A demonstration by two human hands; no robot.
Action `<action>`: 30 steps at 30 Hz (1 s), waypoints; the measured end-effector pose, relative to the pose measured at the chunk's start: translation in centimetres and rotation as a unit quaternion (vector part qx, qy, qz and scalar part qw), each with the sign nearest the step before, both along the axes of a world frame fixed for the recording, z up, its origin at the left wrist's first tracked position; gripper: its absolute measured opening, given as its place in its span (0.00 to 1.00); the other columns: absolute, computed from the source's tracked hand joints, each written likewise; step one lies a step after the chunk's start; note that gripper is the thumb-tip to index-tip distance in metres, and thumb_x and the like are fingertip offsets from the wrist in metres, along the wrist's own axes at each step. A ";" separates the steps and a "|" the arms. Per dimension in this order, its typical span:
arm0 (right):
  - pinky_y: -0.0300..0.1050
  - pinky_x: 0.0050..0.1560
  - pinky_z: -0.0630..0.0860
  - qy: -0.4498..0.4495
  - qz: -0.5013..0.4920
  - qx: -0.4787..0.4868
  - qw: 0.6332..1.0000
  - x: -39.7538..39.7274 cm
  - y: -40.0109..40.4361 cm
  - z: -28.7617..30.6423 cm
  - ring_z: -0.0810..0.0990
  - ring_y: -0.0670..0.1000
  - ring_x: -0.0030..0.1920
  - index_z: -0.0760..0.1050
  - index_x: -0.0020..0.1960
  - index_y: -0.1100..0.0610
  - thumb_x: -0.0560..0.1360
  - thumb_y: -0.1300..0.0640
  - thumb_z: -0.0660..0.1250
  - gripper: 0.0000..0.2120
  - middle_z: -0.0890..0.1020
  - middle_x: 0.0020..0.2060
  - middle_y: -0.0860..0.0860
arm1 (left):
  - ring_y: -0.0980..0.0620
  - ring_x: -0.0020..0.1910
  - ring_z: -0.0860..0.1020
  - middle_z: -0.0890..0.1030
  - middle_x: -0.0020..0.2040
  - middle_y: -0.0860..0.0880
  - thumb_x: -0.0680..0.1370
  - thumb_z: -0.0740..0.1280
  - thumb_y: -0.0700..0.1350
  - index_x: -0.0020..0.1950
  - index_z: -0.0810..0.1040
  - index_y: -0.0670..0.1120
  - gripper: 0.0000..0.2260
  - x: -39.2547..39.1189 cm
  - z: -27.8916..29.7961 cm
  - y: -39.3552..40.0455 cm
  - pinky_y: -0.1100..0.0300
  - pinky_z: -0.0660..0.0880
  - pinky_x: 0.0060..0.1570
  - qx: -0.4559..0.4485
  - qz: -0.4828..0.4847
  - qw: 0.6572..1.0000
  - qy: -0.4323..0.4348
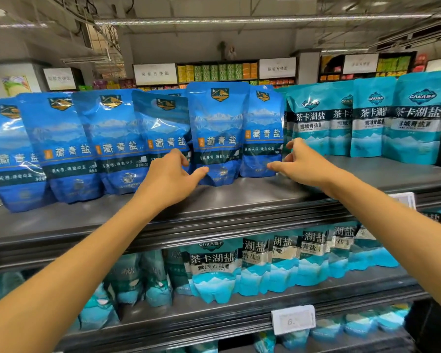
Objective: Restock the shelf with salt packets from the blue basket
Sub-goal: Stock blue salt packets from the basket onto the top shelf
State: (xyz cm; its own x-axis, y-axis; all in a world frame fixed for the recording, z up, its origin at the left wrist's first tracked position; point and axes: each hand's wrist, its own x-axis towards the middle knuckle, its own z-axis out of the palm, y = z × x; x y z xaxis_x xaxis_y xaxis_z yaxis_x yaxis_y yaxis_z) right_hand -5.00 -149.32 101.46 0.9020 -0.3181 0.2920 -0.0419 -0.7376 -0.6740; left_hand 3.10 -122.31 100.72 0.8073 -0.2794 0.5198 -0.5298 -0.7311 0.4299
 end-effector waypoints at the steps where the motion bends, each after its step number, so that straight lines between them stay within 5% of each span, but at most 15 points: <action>1: 0.48 0.49 0.73 -0.032 -0.020 -0.036 0.999 -0.8 0.7 -0.3 0.77 0.55 0.54 0.65 0.66 0.60 0.77 0.47 0.71 0.26 0.77 0.54 0.55 | 0.55 0.44 0.77 0.80 0.41 0.54 0.77 0.70 0.60 0.56 0.74 0.46 0.19 -0.6 -0.2 0.6 0.62 0.69 0.42 -0.021 -0.004 1.000 -0.007; 4: 0.48 0.57 0.74 -0.225 -0.042 -0.098 0.969 -3.7 3.9 -1.5 0.77 0.53 0.55 0.70 0.60 0.58 0.78 0.53 0.69 0.15 0.77 0.55 0.54 | 0.65 0.40 0.78 0.80 0.41 0.58 0.78 0.71 0.53 0.54 0.76 0.48 0.11 -2.9 -0.9 2.3 0.76 0.69 0.39 -0.104 -0.027 0.992 -0.059; 7: 0.35 0.43 0.73 -0.318 0.051 0.012 0.947 -6.8 7.9 -3.4 0.80 0.48 0.44 0.74 0.54 0.57 0.78 0.58 0.70 0.07 0.81 0.45 0.50 | 0.62 0.43 0.79 0.82 0.44 0.56 0.79 0.70 0.46 0.50 0.78 0.50 0.02 -6.2 -2.2 4.6 0.73 0.72 0.41 -0.209 -0.057 0.971 -0.099; 10: 0.37 0.33 0.73 -0.274 0.185 0.170 0.928 -9.1 12.1 -6.4 0.81 0.51 0.33 0.77 0.50 0.58 0.78 0.59 0.69 0.03 0.82 0.36 0.53 | 0.53 0.44 0.81 0.83 0.43 0.52 0.78 0.68 0.46 0.49 0.79 0.51 0.01 -9.8 -4.6 7.6 0.61 0.76 0.46 -0.287 -0.088 0.951 -0.081; 16: 0.33 0.28 0.71 -0.154 0.281 0.310 0.895 -11.2 18.7 -15.4 0.77 0.50 0.25 0.80 0.43 0.53 0.79 0.58 0.67 0.07 0.81 0.31 0.54 | 0.56 0.40 0.82 0.84 0.39 0.53 0.79 0.68 0.50 0.49 0.80 0.48 0.06 -16.3 -15.2 13.9 0.69 0.76 0.45 -0.398 -0.048 0.916 0.023; 22: 0.37 0.30 0.74 -0.050 0.207 0.369 0.905 -13.1 23.4 -26.3 0.78 0.50 0.29 0.79 0.46 0.57 0.80 0.62 0.66 0.05 0.80 0.31 0.58 | 0.58 0.31 0.76 0.84 0.36 0.52 0.79 0.69 0.50 0.46 0.82 0.54 0.04 -21.9 -27.4 21.1 0.68 0.74 0.33 -0.448 0.101 0.881 0.111; 30: 0.39 0.28 0.71 0.153 0.251 0.333 0.896 -19.0 26.0 -36.5 0.76 0.51 0.28 0.79 0.45 0.56 0.79 0.50 0.63 0.11 0.81 0.32 0.56 | 0.54 0.29 0.76 0.82 0.36 0.49 0.76 0.65 0.55 0.44 0.80 0.53 0.08 -31.7 -38.0 25.7 0.63 0.70 0.25 -0.476 0.277 0.812 0.192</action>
